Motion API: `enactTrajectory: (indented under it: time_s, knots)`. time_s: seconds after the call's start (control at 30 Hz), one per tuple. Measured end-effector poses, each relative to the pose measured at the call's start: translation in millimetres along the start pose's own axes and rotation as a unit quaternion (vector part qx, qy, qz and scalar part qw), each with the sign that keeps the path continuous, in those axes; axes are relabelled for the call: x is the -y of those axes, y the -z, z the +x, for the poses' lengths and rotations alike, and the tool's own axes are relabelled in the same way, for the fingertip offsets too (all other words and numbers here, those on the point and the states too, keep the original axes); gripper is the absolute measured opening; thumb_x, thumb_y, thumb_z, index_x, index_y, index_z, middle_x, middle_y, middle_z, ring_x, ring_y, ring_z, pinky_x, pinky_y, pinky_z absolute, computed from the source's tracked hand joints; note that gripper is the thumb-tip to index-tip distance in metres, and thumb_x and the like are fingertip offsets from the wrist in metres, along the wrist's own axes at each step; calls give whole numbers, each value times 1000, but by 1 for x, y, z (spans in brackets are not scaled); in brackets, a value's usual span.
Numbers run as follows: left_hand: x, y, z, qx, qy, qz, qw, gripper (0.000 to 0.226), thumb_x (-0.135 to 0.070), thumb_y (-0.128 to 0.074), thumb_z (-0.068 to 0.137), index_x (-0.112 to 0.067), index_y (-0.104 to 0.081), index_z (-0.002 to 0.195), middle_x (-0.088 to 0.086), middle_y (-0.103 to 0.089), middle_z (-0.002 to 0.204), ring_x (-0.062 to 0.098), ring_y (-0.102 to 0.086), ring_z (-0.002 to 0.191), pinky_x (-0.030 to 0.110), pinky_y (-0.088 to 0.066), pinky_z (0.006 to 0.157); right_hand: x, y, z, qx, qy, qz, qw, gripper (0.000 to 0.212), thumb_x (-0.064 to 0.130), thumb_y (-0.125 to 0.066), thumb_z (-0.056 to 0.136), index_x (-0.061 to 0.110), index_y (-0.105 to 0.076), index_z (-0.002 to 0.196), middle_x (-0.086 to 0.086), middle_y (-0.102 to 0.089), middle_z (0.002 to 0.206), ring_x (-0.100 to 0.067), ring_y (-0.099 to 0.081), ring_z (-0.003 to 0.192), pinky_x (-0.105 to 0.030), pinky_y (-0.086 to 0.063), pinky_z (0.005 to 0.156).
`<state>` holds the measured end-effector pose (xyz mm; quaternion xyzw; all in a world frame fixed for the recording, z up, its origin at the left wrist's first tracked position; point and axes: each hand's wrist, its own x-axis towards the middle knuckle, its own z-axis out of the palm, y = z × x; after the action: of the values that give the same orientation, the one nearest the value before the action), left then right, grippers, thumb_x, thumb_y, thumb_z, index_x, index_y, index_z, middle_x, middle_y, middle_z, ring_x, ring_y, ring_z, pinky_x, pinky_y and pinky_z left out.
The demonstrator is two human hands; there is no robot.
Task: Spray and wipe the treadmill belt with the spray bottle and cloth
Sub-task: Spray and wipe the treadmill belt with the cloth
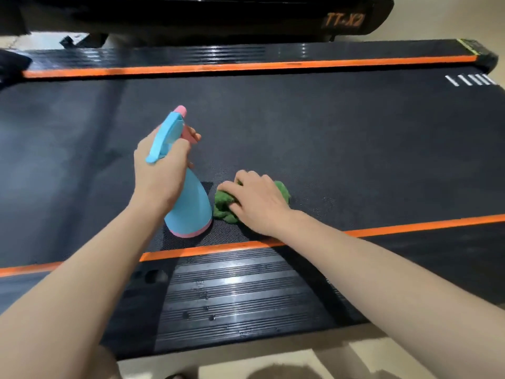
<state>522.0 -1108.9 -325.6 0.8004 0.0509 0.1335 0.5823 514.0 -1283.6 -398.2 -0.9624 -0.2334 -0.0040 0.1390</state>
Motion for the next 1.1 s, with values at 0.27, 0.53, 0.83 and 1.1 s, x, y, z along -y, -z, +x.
enactTrajectory:
  time_s: [0.27, 0.53, 0.83, 1.1]
  knots:
    - [5, 1, -2, 19, -21, -18, 999, 50, -16, -49, 85, -37, -72, 125, -5, -78, 104, 11, -58, 78, 40, -62, 77, -40, 9, -26, 52, 190, -37, 980, 31, 47, -57, 93, 22, -48, 110, -2, -50, 98, -21, -53, 82, -33, -42, 63]
    - [5, -1, -7, 21, -50, -11, 998, 46, -15, -50, 83, -54, -70, 95, -7, -77, 103, 16, -58, 69, 41, -58, 77, -108, 17, -10, -64, -189, -121, 972, 30, 48, -45, 98, 22, -46, 113, -6, -52, 105, -35, -63, 85, -40, -47, 63]
    - [5, -1, -7, 23, -42, -7, 999, 33, -15, -48, 82, -35, -71, 96, -4, -77, 102, 17, -59, 69, 47, -58, 76, -101, 15, -15, -6, 61, -145, 988, 35, 54, -33, 89, 24, -45, 102, -6, -55, 96, -33, -64, 74, -37, -46, 50]
    - [0, -3, -5, 25, -22, 0, 999, 31, -13, -49, 83, -10, -74, 100, -8, -77, 100, 16, -58, 69, 29, -51, 72, -12, -2, -14, 36, -19, -42, 998, 29, 46, -53, 93, 24, -47, 110, -3, -57, 108, -34, -66, 90, -38, -39, 63]
